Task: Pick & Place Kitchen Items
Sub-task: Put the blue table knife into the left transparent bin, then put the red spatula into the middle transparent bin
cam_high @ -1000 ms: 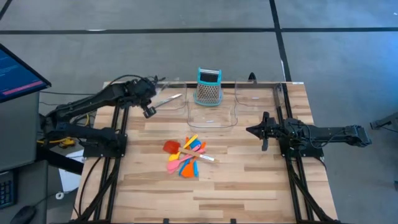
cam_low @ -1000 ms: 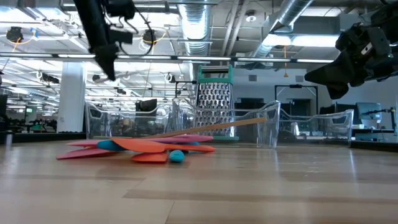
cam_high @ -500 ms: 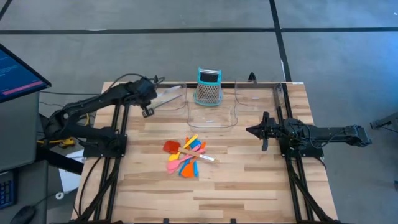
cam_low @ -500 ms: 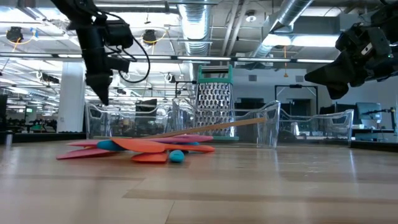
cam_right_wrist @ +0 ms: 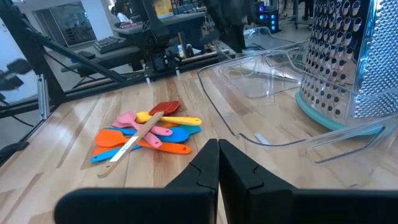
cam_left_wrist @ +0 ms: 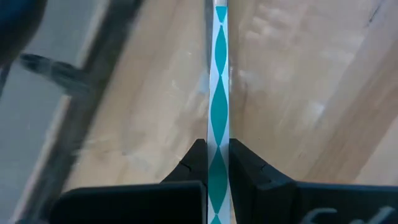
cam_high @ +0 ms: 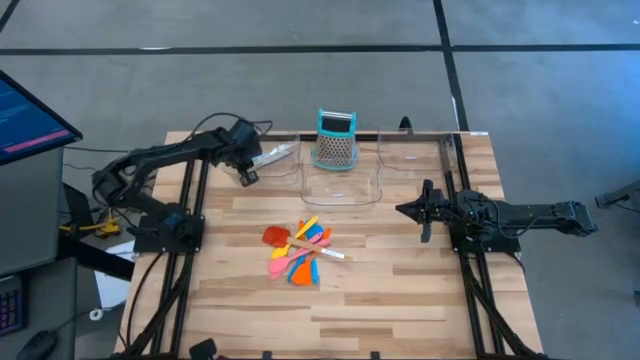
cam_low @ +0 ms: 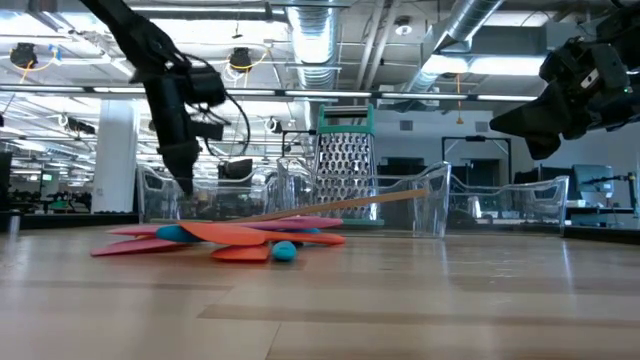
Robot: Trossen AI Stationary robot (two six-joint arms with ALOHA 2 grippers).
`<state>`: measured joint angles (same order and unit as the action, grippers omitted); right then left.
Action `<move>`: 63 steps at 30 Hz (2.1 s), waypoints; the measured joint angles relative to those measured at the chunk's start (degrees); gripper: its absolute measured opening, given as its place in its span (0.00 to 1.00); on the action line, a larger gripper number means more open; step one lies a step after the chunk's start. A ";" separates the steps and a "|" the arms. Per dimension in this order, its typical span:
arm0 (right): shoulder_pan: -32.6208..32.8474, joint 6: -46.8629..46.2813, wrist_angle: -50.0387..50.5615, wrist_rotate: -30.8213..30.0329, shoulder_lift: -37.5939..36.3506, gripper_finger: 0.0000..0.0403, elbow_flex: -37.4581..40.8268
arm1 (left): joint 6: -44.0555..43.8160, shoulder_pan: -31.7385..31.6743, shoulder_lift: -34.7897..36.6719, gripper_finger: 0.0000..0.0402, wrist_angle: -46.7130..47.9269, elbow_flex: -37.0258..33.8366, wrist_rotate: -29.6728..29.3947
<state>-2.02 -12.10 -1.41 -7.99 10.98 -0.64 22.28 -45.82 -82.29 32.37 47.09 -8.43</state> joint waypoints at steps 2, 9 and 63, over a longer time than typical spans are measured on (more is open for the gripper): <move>0.00 0.00 0.03 0.00 0.00 0.00 0.00 | 0.00 -0.02 -2.50 0.02 -0.18 0.00 -0.01; -0.02 0.02 0.06 0.00 0.00 0.00 0.00 | -0.05 -0.02 -7.23 0.02 -3.55 -0.02 -0.04; -0.02 0.46 -0.35 -0.04 -0.01 0.00 -0.02 | -19.98 21.89 32.76 0.01 -10.41 -0.02 12.09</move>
<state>-2.04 -11.64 -1.76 -8.03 10.97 -0.67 2.31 -23.93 -49.53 21.96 47.07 3.66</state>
